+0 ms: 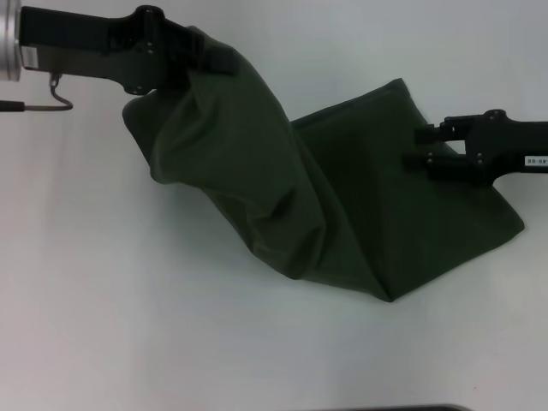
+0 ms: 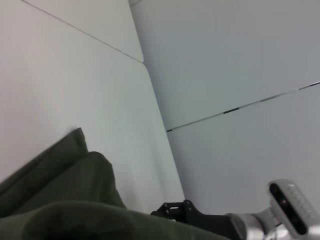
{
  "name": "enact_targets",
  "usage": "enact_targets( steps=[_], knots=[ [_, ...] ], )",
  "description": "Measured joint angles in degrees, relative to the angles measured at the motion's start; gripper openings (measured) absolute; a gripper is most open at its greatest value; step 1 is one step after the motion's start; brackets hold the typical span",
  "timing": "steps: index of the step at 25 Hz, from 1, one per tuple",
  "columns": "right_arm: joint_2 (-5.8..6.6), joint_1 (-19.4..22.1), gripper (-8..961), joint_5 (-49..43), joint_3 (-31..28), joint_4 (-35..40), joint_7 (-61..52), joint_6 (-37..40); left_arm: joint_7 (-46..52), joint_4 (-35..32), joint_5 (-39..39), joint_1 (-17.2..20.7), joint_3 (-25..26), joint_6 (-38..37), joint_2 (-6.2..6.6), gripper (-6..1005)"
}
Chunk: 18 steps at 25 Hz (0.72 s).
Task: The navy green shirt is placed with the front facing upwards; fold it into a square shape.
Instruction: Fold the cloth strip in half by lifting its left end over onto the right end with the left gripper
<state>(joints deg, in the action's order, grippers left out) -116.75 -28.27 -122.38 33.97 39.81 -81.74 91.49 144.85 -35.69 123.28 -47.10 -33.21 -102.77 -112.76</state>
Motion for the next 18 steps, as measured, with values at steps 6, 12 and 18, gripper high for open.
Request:
enact_targets(
  steps=[6, 12, 18],
  knots=[
    [-2.59, 2.2, 516, 3.3, -3.1, -4.6, 16.0, 0.0, 0.4, -0.3, -2.5, 0.7, 0.1, -1.7, 0.79, 104],
    [-2.21, 3.9, 246, 10.3, -6.0, -10.2, 20.0, 0.8, 1.7, -1.6, -3.8, 1.1, 0.9, -3.3, 1.03, 104],
    [-2.79, 3.1, 29, 10.7, -6.3, -12.9, 20.3, -1.2, 2.3, -2.7, -3.8, 1.1, 1.4, -4.6, 0.75, 105]
  ],
)
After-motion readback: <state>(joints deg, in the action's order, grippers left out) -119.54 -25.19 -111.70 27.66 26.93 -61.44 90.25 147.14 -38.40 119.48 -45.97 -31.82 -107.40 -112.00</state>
